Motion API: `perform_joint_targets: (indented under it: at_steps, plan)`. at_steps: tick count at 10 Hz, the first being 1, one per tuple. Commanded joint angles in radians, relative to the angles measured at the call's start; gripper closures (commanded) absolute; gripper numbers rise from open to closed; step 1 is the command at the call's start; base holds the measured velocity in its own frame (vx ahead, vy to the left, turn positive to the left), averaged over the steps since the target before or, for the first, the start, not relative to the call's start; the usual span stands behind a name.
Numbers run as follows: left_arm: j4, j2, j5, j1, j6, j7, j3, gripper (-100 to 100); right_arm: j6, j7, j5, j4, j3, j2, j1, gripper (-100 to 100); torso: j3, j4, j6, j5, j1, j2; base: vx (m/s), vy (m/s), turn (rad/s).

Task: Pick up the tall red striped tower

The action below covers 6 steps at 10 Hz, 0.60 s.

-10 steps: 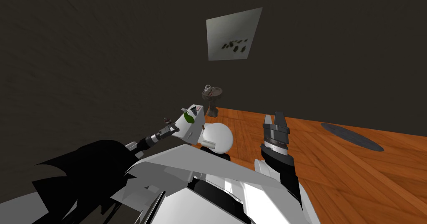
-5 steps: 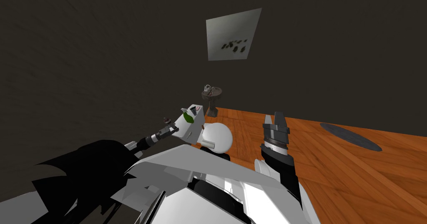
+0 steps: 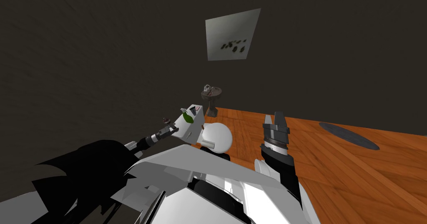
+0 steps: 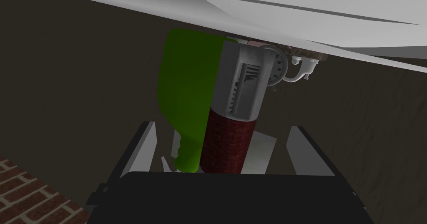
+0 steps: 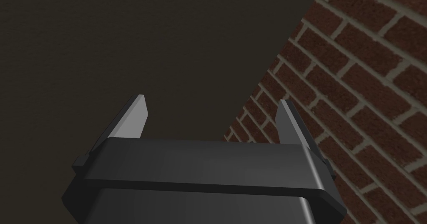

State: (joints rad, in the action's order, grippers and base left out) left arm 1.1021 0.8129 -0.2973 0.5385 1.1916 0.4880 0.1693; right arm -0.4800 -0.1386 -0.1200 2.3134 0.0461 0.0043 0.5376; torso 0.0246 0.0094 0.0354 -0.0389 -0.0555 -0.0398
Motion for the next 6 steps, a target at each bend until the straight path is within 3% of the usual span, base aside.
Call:
perform_joint_targets:
  at_steps: [1, 6]
  plan:
    - [0.0, 0.0, 0.0, 0.0, 0.0, 0.0, 0.0, -100, 0.0, 0.0, 0.0, 0.0, 0.0, 0.0, 0.0, 0, 0.0, 0.0, 0.0, 0.0, 0.0, 0.0, 0.0, 0.0, 0.0]
    - [-0.007, 0.014, -0.01, 0.004, -0.017, -0.014, -0.01, -100, 0.0, 0.0, 0.0, 0.0, 0.0, 0.0, 0.0, 0, 0.0, 0.0, 0.0, 0.0, 0.0, 0.0, 0.0, -0.006, 0.014]
